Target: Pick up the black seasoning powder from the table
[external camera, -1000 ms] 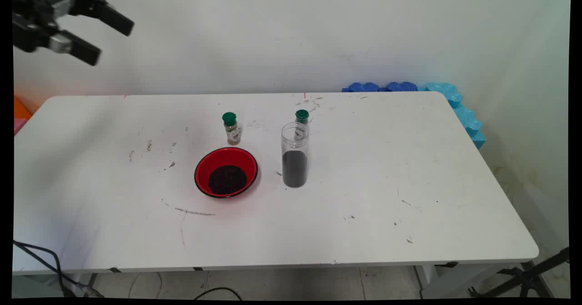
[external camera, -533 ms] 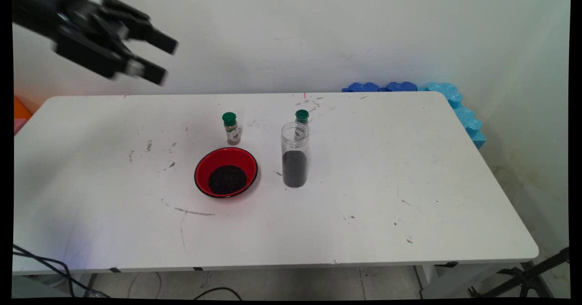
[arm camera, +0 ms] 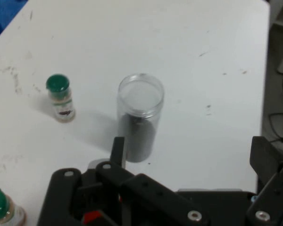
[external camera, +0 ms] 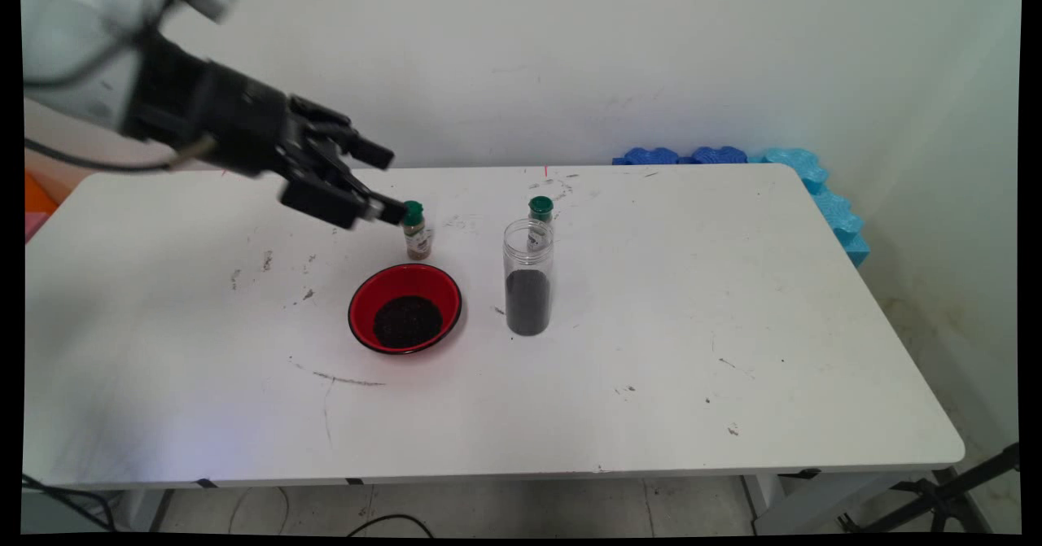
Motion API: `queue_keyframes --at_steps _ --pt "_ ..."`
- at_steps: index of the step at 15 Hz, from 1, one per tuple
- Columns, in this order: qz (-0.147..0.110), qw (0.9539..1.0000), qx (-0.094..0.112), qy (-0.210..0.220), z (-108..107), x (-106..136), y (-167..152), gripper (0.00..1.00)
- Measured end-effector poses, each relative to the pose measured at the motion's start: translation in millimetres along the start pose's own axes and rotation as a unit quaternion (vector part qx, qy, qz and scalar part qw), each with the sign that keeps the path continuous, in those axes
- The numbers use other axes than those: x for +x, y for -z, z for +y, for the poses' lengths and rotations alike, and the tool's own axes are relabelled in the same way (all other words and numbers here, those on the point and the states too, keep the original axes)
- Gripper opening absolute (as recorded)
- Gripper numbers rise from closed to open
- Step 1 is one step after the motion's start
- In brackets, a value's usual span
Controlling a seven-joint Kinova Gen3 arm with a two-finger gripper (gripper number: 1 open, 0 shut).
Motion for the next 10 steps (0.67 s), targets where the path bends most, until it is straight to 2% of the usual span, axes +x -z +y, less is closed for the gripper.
queue_keyframes --at_steps 7,10 --pt "-0.007 0.9985 0.047 0.028 5 -27 -62 1.00" --pt "-0.010 0.9976 0.060 0.033 7 -34 -91 1.00"
